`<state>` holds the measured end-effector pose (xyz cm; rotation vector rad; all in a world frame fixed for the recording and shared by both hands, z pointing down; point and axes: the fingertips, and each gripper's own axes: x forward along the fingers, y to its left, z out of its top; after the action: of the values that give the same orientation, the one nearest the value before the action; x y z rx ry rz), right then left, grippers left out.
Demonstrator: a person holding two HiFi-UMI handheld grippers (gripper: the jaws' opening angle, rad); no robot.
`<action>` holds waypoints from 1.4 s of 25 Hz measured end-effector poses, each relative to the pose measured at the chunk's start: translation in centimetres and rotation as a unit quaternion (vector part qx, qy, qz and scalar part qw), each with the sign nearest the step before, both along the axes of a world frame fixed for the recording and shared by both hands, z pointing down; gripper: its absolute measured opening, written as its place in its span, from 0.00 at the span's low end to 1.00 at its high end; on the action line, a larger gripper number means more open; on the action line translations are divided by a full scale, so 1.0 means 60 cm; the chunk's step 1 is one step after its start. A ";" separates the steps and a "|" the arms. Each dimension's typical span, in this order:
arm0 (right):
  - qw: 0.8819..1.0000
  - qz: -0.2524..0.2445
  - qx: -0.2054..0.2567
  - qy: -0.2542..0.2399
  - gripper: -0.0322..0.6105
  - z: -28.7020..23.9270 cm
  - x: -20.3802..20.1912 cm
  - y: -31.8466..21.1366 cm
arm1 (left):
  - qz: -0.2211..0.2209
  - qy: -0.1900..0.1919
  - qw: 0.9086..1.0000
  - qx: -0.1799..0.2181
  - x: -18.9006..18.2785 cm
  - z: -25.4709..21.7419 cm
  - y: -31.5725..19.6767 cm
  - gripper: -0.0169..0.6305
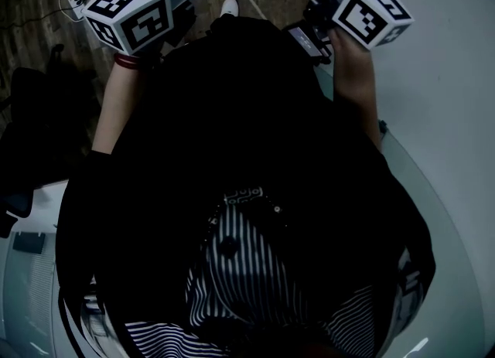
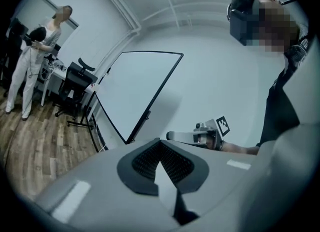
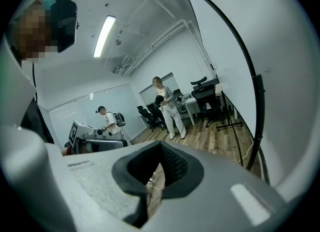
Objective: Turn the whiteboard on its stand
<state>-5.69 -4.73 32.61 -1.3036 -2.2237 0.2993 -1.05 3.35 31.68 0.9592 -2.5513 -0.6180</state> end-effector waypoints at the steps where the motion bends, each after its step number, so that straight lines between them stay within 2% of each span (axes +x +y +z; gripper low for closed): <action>1: 1.000 -0.001 0.000 0.000 0.05 -0.001 0.000 0.001 | 0.001 -0.002 1.000 0.000 0.000 -0.005 -0.001 0.02; 3: 1.000 -0.001 0.000 0.000 0.05 -0.001 -0.003 -0.002 | 0.005 -0.008 1.000 -0.011 -0.002 -0.014 -0.004 0.02; 7: 1.000 -0.003 -0.001 0.004 0.05 -0.001 -0.001 -0.007 | 0.018 -0.006 0.998 -0.065 0.006 -0.005 -0.010 0.02; 10: 1.000 -0.002 -0.005 -0.001 0.05 -0.009 -0.007 -0.010 | 0.018 -0.006 0.998 -0.061 -0.004 -0.013 -0.011 0.02; 13: 1.000 -0.010 0.013 -0.016 0.05 -0.002 -0.008 -0.010 | 0.013 -0.016 0.998 -0.062 -0.006 -0.026 -0.011 0.02; 17: 1.000 -0.021 0.022 0.000 0.05 0.015 -0.005 -0.015 | -0.010 0.021 0.998 -0.058 0.001 -0.003 0.016 0.02; 23: 1.000 0.001 0.019 0.019 0.05 0.038 -0.005 -0.024 | -0.015 0.039 0.998 -0.041 0.015 0.030 0.020 0.02; 26: 1.000 0.003 0.028 0.005 0.05 0.030 -0.072 0.015 | 0.004 0.035 0.999 -0.032 -0.056 0.034 0.044 0.02; 29: 1.000 0.011 0.016 -0.014 0.05 0.003 -0.142 0.063 | 0.009 0.012 0.999 -0.052 -0.146 0.008 0.087 0.02; 32: 0.999 0.026 0.012 -0.014 0.05 -0.016 -0.150 0.053 | 0.020 -0.016 0.996 -0.088 -0.176 -0.027 0.086 0.02; 35: 0.998 0.058 0.007 -0.030 0.05 -0.049 -0.181 0.051 | 0.038 -0.039 0.995 -0.081 -0.209 -0.053 0.088 0.02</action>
<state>-16.53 -1.70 29.70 -1.1932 -2.3523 0.2906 -13.57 8.60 28.51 1.0366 -2.5724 -0.3508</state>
